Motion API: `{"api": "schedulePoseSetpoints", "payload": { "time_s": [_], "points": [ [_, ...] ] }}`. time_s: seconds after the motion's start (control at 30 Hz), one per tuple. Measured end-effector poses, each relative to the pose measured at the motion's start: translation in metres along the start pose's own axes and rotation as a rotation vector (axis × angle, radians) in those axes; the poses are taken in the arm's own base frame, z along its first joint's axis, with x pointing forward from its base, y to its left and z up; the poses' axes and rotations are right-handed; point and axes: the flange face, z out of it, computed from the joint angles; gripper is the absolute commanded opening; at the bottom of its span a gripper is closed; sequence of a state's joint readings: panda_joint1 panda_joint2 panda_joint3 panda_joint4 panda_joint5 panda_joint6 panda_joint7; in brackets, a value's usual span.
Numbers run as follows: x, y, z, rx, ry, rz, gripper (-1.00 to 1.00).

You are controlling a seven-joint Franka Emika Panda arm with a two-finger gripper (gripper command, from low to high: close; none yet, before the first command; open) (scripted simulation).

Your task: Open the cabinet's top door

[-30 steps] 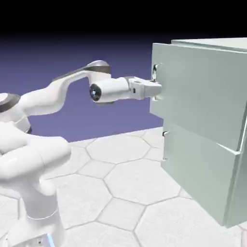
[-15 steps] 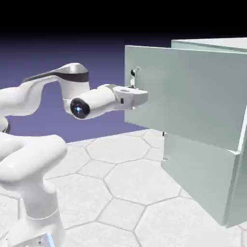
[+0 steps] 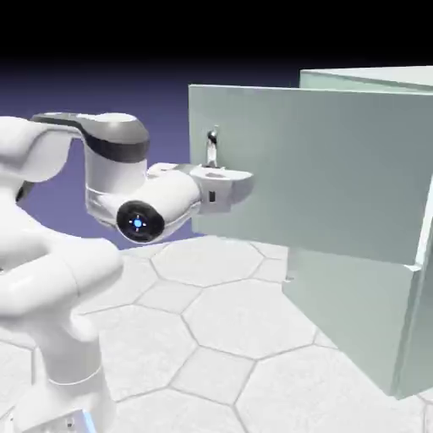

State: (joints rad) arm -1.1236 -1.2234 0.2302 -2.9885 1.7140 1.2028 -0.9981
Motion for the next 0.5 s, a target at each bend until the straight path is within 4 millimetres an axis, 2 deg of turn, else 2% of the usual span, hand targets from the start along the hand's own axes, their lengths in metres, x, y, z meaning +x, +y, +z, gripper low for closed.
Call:
{"api": "schedulePoseSetpoints", "payload": {
  "time_s": [0.5],
  "points": [
    [0.035,0.035,-0.097,0.179,-0.179,0.000,-1.00]
  ]
}}
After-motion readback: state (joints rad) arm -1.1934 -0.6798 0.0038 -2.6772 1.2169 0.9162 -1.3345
